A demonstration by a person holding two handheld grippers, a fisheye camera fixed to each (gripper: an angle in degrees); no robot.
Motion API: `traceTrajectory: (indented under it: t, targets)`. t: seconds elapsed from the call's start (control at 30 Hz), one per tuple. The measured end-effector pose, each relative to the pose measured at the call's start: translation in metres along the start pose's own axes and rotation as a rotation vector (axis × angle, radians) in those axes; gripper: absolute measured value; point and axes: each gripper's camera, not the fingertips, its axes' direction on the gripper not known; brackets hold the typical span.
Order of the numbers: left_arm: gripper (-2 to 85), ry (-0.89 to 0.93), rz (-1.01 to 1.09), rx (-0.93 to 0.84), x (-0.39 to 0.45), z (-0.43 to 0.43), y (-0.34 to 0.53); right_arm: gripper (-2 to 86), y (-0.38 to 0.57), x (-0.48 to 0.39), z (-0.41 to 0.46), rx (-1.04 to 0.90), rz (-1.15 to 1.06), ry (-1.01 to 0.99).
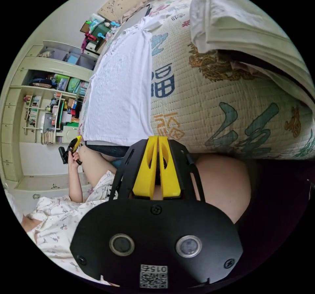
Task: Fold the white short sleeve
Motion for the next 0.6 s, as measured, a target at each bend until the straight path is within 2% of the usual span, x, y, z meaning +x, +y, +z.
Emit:
traceTrajectory:
  t: [0.1,0.2,0.23,0.3,0.4,0.47,0.53,0.6]
  targets:
    - [-0.9,-0.037,0.143,0.188,0.04,-0.023,0.012,-0.5,0.016,-0.008,-0.027,0.185,-0.07,-0.06]
    - [-0.8,-0.196,0.396,0.448,0.106,-0.041,0.028,-0.4,0.034,-0.023,-0.055,0.432,-0.138,-0.089]
    - [-0.7,-0.269,0.49,0.552,0.135,-0.043,0.033,-0.4,0.039,-0.033,-0.065,0.539,-0.162,-0.066]
    - [-0.5,-0.304,0.601,0.646,0.178,-0.041,0.031,-0.2,0.039,-0.051,-0.077,0.685,-0.215,-0.008]
    - [0.7,-0.17,0.731,0.652,0.241,-0.024,0.006,0.2,0.014,-0.08,-0.085,0.811,-0.314,0.077]
    - [2.8,-0.041,0.751,0.597,0.274,-0.006,-0.02,0.9,-0.006,-0.104,-0.078,0.86,-0.4,0.279]
    - [5.5,0.102,0.787,0.458,0.321,0.032,-0.057,1.3,-0.029,-0.135,-0.049,1.026,-0.493,0.679]
    - [5.9,0.145,0.833,0.373,0.36,0.068,-0.081,0.8,-0.056,-0.145,-0.026,1.131,-0.478,0.861]
